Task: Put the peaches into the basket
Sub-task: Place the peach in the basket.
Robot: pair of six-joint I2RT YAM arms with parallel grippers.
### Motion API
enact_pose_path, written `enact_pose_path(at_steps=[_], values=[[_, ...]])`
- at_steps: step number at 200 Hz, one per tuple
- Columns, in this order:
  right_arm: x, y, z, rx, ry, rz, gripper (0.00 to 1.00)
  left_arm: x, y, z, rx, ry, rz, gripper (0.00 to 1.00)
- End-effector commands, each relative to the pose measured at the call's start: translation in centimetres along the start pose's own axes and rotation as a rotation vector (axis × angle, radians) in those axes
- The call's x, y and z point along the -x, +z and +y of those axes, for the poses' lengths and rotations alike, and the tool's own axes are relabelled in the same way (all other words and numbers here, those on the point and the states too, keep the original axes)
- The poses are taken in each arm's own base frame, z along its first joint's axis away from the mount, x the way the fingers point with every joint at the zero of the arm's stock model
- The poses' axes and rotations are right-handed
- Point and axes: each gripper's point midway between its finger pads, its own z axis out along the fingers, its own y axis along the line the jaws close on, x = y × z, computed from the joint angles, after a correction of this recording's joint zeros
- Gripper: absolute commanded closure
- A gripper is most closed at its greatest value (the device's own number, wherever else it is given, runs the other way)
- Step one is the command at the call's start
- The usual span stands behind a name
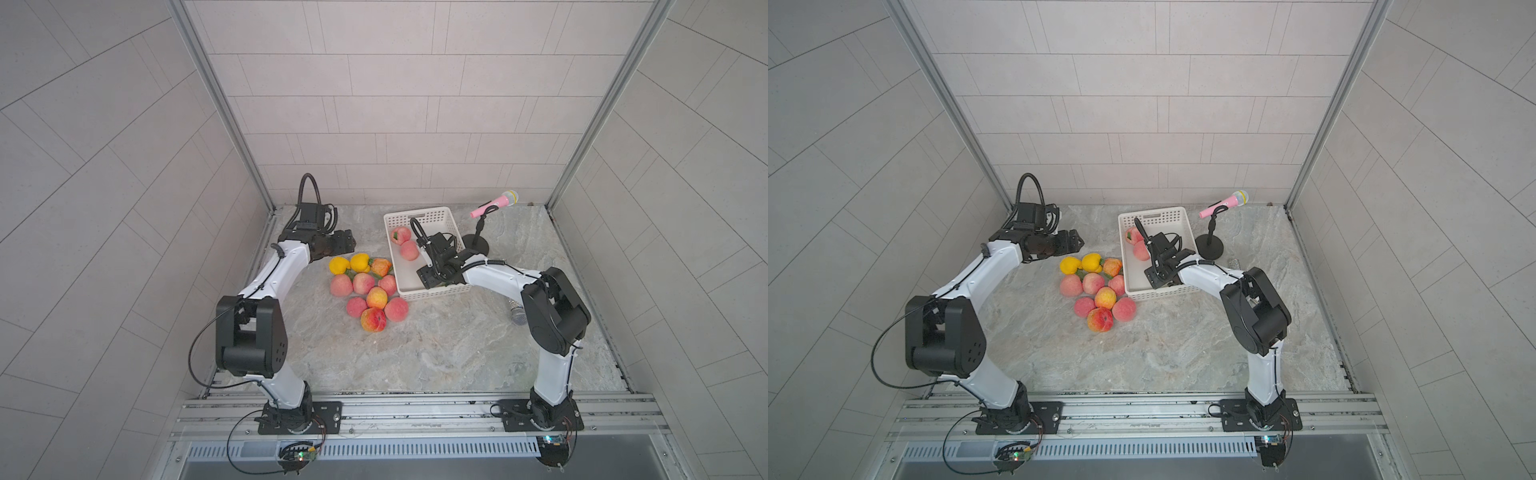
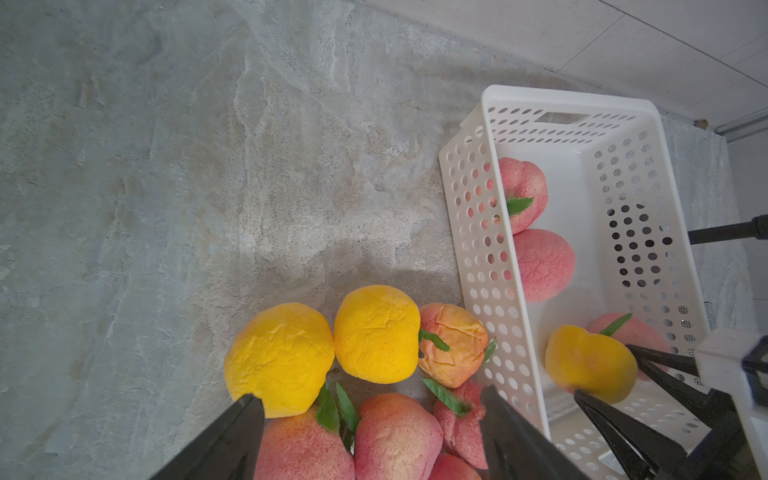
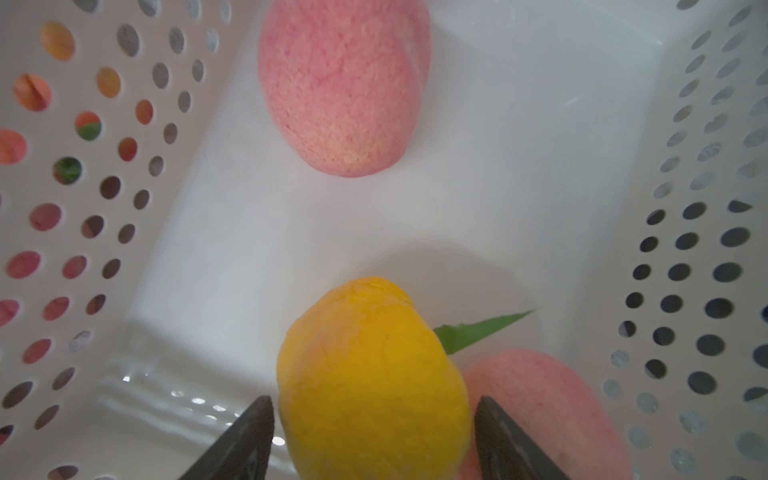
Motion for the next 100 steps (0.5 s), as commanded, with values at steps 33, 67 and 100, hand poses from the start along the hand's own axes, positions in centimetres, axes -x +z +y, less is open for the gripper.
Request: enact_pose_path(at_steps=[33, 67, 100], values=[[2.5, -4.9, 0.3, 0.061, 0.039, -0.159, 0.22, 0.4, 1.2, 1.6, 0.072, -0.034, 0.004, 0.12], [2.4, -6.5, 0.2, 0.072, 0.051, -0.208, 0.22, -0.5, 2.7, 3.3, 0.121, -0.067, 0.068, 0.12], [2.0, -7.1, 0.3, 0.083, 0.053, -0.231, 0.21, -1.5, 4.3, 4.6, 0.141, -0.081, 0.142, 0.12]])
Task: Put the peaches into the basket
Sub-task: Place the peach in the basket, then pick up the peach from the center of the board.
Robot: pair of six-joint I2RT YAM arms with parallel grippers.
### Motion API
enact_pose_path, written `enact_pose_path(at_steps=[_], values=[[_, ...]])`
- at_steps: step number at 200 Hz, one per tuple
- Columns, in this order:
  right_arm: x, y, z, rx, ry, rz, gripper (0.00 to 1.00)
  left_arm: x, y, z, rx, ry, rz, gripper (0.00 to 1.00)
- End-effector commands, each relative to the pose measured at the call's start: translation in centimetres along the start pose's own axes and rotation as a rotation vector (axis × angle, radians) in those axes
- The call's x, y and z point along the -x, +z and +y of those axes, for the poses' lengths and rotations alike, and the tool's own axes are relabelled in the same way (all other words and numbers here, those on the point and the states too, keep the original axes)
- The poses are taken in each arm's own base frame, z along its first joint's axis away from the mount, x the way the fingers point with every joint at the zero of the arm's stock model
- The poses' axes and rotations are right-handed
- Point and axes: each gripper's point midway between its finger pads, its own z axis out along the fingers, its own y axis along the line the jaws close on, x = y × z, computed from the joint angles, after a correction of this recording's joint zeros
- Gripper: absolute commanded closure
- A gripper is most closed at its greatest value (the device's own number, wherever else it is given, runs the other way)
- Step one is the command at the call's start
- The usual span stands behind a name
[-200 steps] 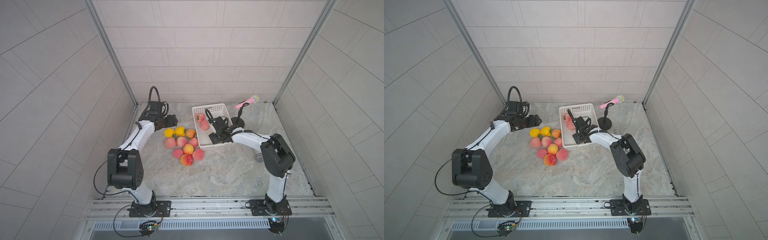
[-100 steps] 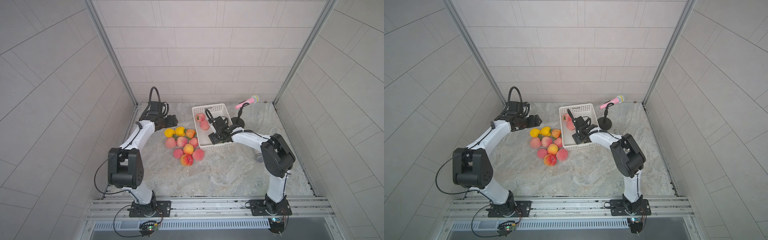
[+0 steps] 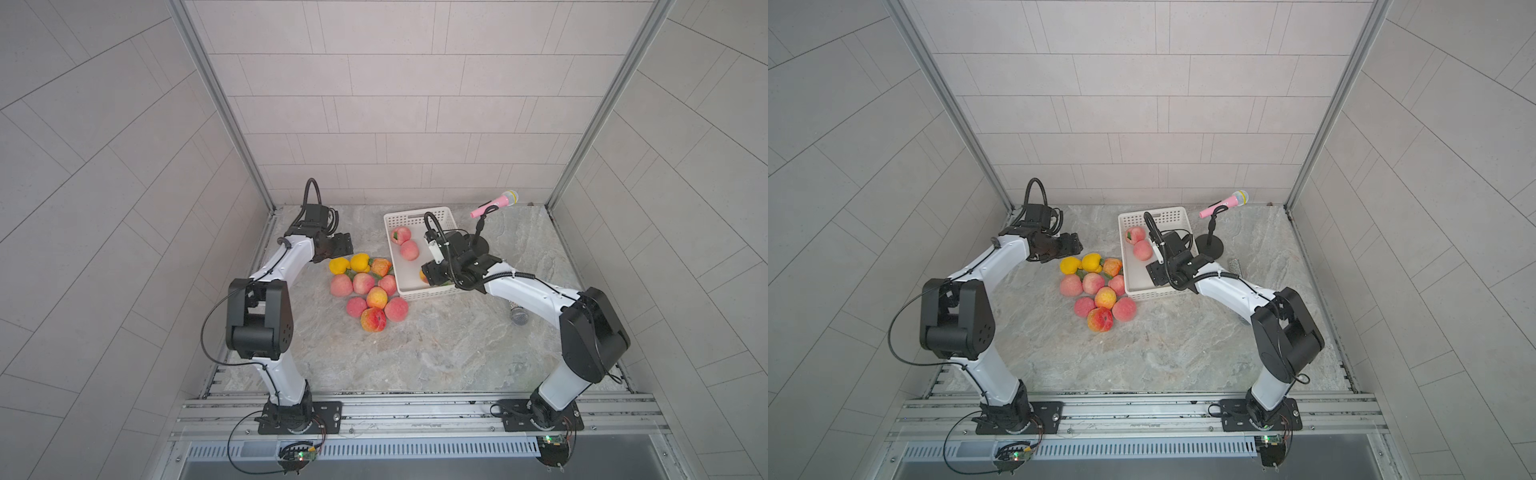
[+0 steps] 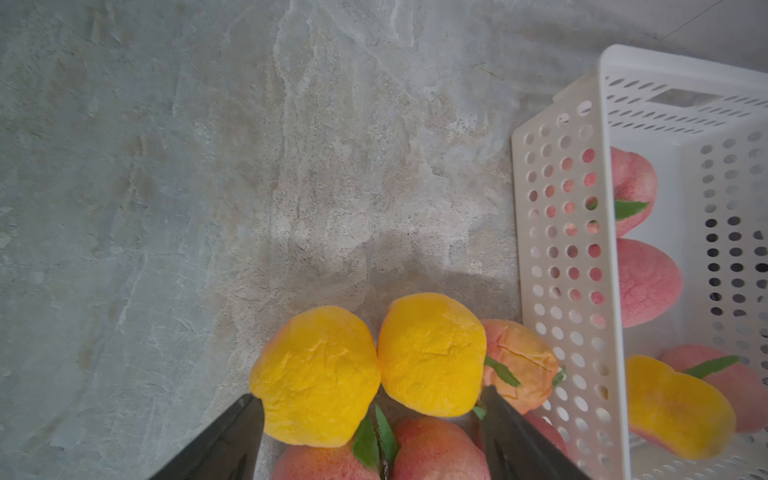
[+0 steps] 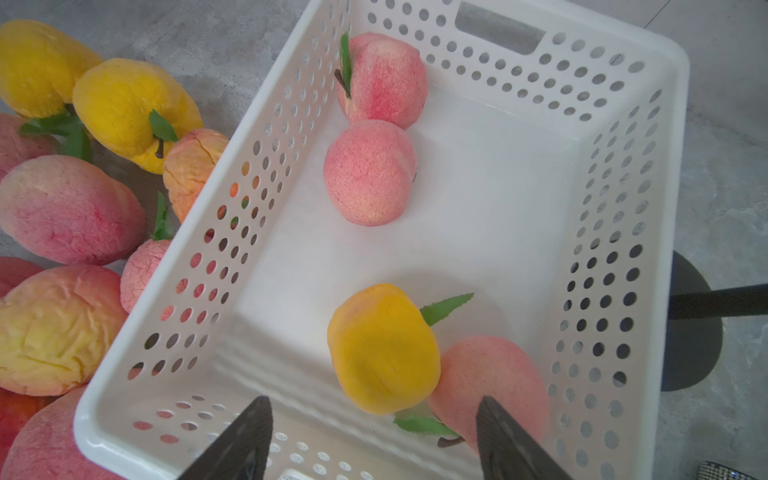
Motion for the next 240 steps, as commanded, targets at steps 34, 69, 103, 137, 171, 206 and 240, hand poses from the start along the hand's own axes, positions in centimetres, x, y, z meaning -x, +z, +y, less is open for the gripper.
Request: enact_pose_path(at_steps=[34, 69, 103, 137, 171, 206, 240], values=[[0.0, -1.1, 0.2, 0.014, 0.016, -0.044, 0.22, -1.3, 1.9, 2.3, 0.083, -0.015, 0.091, 0.13], [-0.2, -1.5, 0.1, 0.012, 0.008, -0.05, 0.21, -2.3, 2.9, 3.8, 0.157, -0.008, 0.147, 0.14], [-0.4, -1.5, 0.0, 0.009, 0.006, -0.057, 0.21, -2.8, 3.8, 3.2, 0.129, -0.004, 0.162, 0.16], [-0.4, -1.3, 0.2, 0.019, 0.01, -0.057, 0.22, -3.0, 4.0, 3.4, 0.145, 0.001, 0.168, 0.18], [-0.4, -1.4, 0.1, 0.018, 0.012, -0.059, 0.22, -3.0, 4.0, 3.5, 0.145, 0.0, 0.171, 0.26], [-0.3, -1.9, 0.1, 0.02, 0.014, -0.069, 0.21, -2.8, 3.6, 3.3, 0.143, 0.003, 0.161, 0.33], [0.2, -3.1, 0.1, 0.025, 0.02, -0.103, 0.22, -2.3, 2.8, 2.7, 0.14, 0.019, 0.136, 0.35]])
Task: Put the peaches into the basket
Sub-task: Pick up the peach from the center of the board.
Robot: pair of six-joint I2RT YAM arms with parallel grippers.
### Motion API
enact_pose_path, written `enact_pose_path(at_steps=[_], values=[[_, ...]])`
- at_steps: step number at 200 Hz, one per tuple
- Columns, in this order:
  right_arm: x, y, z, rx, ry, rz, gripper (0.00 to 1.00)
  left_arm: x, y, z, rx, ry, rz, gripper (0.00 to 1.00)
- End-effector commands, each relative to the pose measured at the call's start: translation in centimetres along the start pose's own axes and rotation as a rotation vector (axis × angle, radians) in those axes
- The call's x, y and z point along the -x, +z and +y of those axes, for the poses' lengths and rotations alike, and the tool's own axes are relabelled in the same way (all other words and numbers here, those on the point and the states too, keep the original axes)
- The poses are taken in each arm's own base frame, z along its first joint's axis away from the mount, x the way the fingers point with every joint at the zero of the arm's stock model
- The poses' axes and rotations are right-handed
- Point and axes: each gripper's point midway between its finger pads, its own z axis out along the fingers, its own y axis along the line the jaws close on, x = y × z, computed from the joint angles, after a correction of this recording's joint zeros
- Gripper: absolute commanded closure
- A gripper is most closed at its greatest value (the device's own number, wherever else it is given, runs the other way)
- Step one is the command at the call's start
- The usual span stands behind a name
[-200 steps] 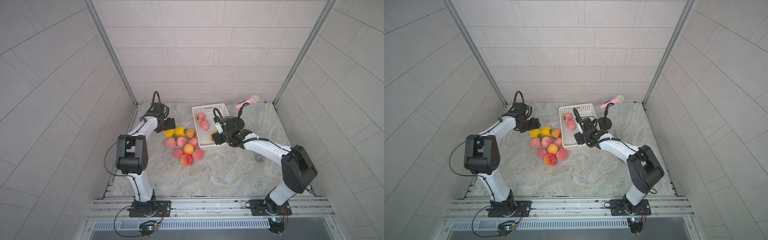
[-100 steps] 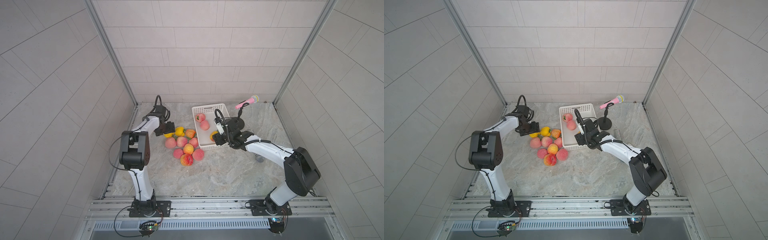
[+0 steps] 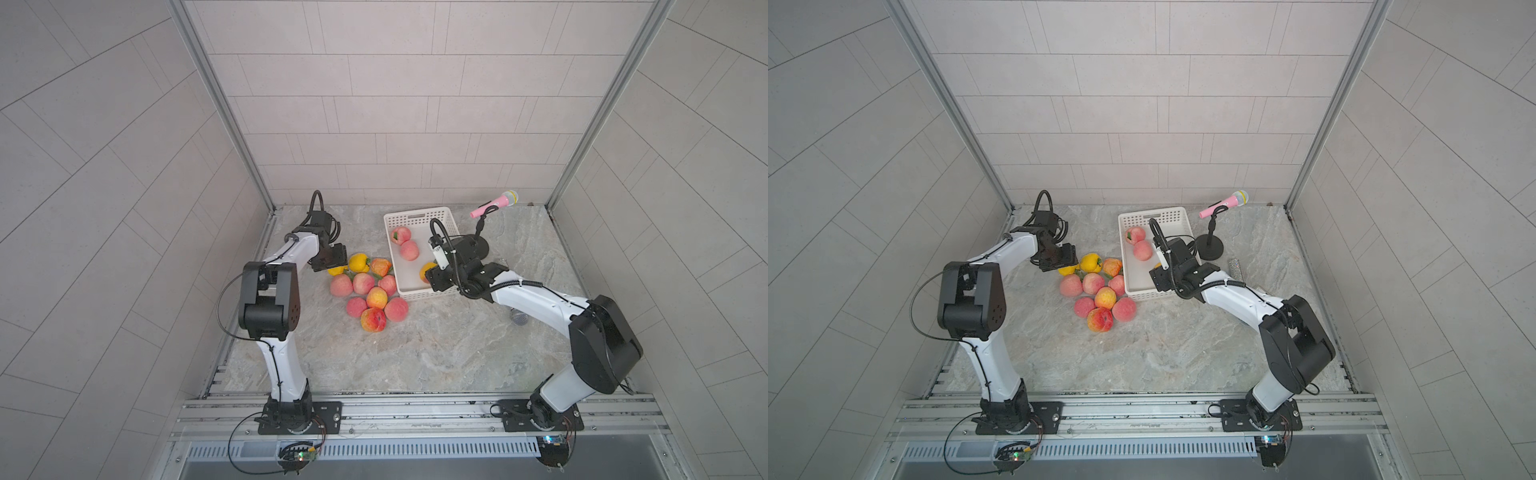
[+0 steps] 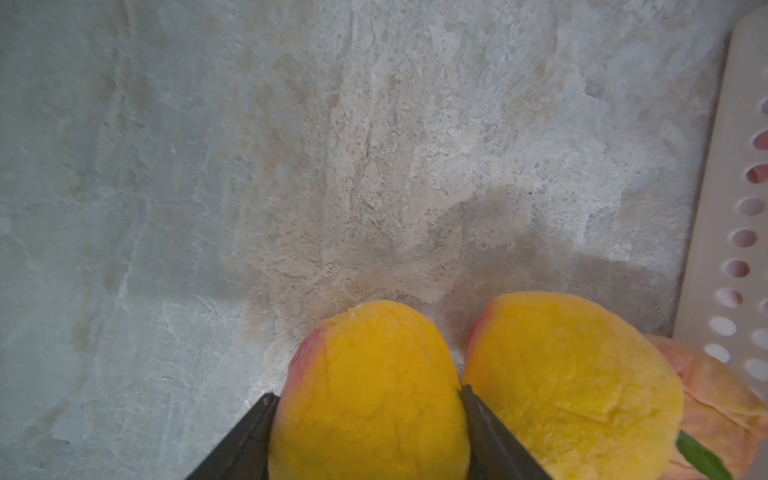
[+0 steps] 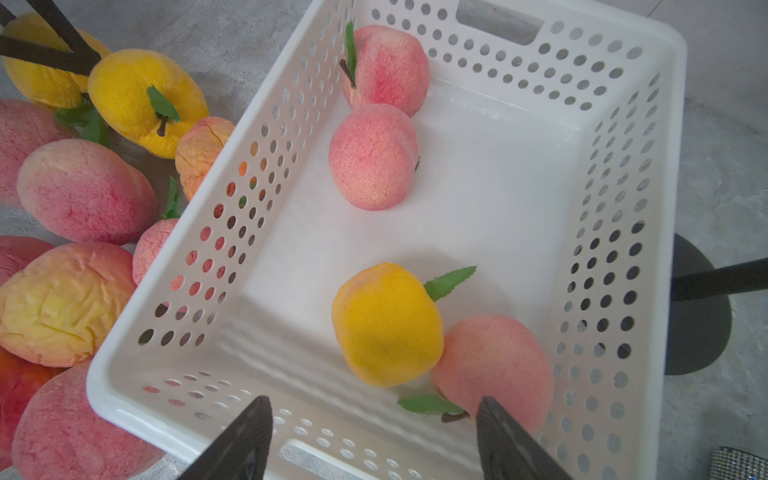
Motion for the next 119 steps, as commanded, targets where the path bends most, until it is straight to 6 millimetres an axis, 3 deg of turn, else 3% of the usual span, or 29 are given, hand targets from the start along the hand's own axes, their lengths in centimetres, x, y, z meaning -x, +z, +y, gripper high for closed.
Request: enact_pose_path(at_steps=[1, 84, 99, 119], values=[[1.3, -1.9, 0.1, 0.012, 0.012, -0.064, 0.22, 0.7, -1.5, -0.5, 0.01, 0.027, -0.03, 0.35], [1.3, -4.6, 0.0, 0.025, 0.043, -0.125, 0.21, 1.9, -7.8, -1.8, 0.013, 0.073, -0.171, 0.36], [1.3, -4.9, -0.1, 0.021, 0.048, -0.136, 0.21, 2.0, -9.2, -3.4, -0.029, 0.093, -0.198, 0.36], [1.2, -4.8, -0.3, 0.013, 0.056, -0.147, 0.21, 1.9, -11.1, -7.9, -0.147, 0.179, -0.231, 0.35]])
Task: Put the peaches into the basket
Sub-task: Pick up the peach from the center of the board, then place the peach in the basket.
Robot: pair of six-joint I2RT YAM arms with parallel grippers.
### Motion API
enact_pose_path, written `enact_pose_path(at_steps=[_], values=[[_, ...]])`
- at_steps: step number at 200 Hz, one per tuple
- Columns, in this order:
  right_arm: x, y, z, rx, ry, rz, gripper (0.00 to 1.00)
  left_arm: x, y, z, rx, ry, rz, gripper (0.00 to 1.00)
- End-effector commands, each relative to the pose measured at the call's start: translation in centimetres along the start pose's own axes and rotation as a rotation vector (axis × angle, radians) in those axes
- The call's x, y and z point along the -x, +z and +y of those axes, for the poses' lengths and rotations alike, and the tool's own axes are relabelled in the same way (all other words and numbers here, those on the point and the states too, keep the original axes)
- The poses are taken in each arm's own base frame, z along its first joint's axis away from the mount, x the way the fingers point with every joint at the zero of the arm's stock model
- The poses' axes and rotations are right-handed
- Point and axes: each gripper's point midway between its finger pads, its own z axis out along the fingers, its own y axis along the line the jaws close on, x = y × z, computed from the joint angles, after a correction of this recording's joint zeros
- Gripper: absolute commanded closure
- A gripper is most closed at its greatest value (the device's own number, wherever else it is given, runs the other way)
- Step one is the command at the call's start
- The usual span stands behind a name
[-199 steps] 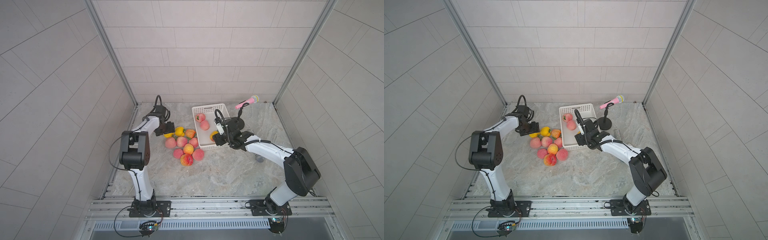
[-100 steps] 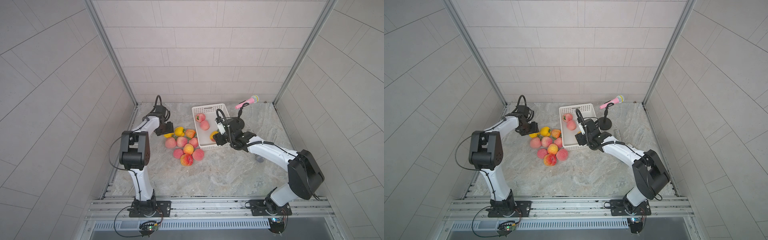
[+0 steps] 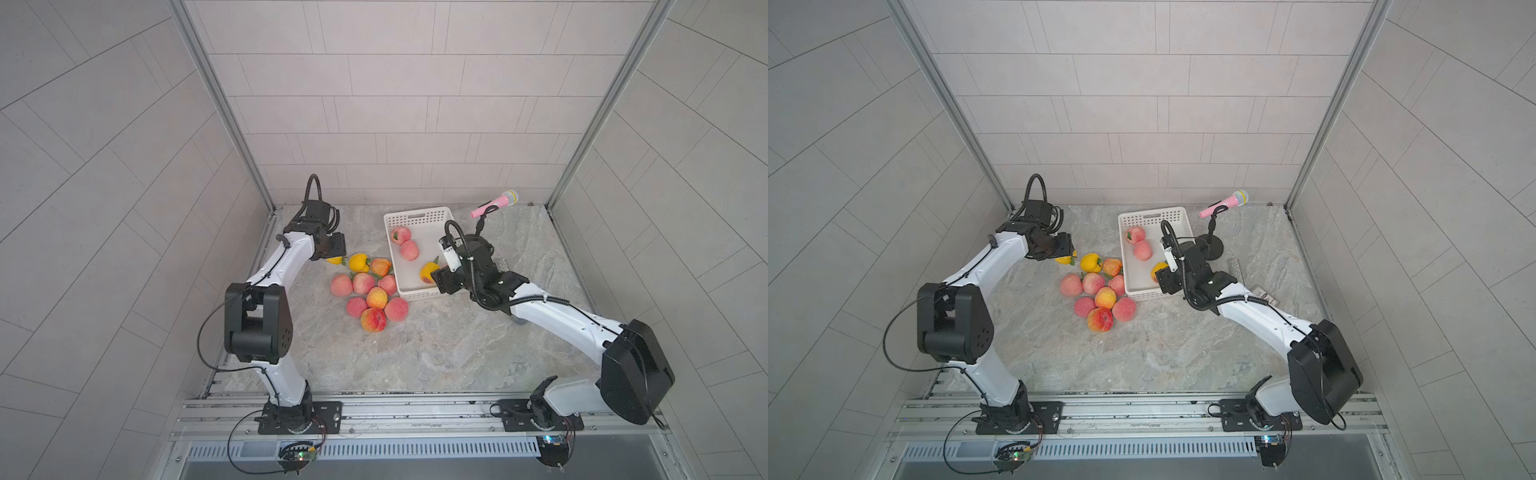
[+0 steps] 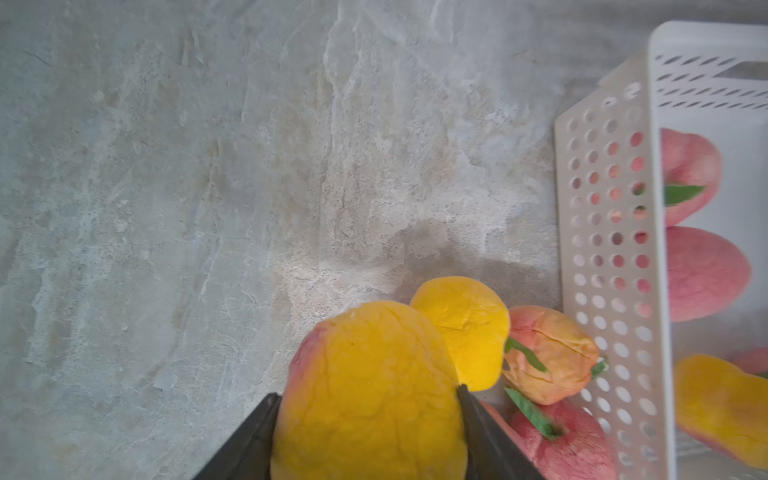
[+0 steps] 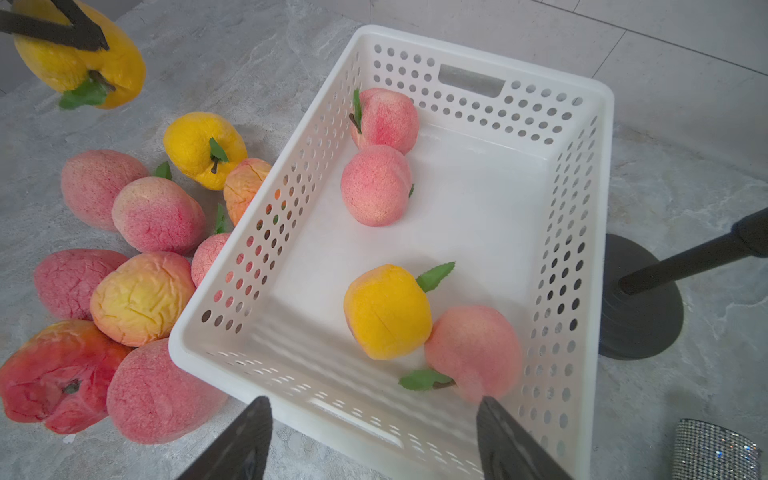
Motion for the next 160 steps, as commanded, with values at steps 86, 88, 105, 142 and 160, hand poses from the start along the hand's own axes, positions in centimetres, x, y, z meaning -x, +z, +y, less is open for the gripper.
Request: enact_pose_path(at_steps=[86, 88, 105, 142, 160], values=[[-0.2, -2.2, -2.7, -0.127, 0.062, -0.074, 0.22, -3.2, -1.4, -19.0, -0.279, 0.369, 0.015, 0.36], [-0.1, -2.3, -2.7, -0.129, 0.063, -0.078, 0.22, -3.4, -1.3, -19.2, -0.28, 0.374, 0.018, 0.36], [-0.4, -2.9, -3.3, -0.149, 0.073, -0.089, 0.22, -4.1, 0.0, -20.4, -0.271, 0.402, 0.037, 0.36], [-0.9, -3.2, -3.8, -0.16, 0.088, -0.093, 0.21, -5.5, 3.2, -21.9, -0.209, 0.462, 0.083, 0.36], [-0.9, -3.2, -3.8, -0.154, 0.09, -0.092, 0.21, -6.0, 4.6, -22.1, -0.188, 0.466, 0.107, 0.36]])
